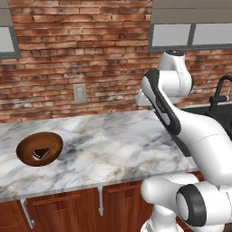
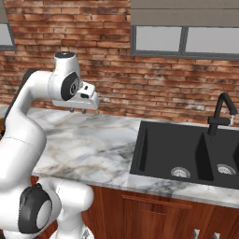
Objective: Place the bowl with cake and the cupcake onto the tray.
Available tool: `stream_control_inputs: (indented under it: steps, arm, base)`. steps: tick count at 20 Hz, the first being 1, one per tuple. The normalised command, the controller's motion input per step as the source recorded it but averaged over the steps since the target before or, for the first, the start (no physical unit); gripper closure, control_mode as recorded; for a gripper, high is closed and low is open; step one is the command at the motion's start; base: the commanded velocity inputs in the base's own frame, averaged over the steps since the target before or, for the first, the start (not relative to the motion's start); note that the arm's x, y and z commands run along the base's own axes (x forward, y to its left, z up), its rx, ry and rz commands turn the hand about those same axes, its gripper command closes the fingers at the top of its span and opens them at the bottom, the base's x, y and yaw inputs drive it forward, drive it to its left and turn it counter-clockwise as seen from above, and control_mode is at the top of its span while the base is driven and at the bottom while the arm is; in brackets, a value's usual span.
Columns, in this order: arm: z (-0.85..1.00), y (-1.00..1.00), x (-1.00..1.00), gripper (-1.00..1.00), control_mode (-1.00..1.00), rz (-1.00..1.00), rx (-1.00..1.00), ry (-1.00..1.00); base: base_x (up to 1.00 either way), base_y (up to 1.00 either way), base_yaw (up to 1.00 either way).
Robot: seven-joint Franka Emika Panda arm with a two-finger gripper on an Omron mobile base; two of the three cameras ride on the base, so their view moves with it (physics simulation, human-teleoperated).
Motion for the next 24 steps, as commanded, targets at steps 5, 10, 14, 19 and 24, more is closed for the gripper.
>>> stream_control_inputs:
  steps: [5,10,14,19,24]
  arm:
    - [-0.01,0.00,-0.20,-1.00,-1.00,0.00,0.00,-0.03]
    - [-0.01,0.00,-0.45,-1.00,-1.00,0.00,0.00,-0.10]
    - [0.00,-0.02,-0.51,-1.00,-1.00,0.01,0.00,-0.12]
    - [0.00,0.00,-0.32,-1.00,-1.00,0.00,0.00,-0.09]
    - [0.00,0.00,0.00,-1.00,1.00,0.00,0.00,0.00]
  base:
    - [0.00,0.00,0.00]
    - [0.00,0.00,0.00]
    - [0.00,0.00,0.00]
    - [0.00,0.00,0.00]
    - [-0.07,0.00,0.00]
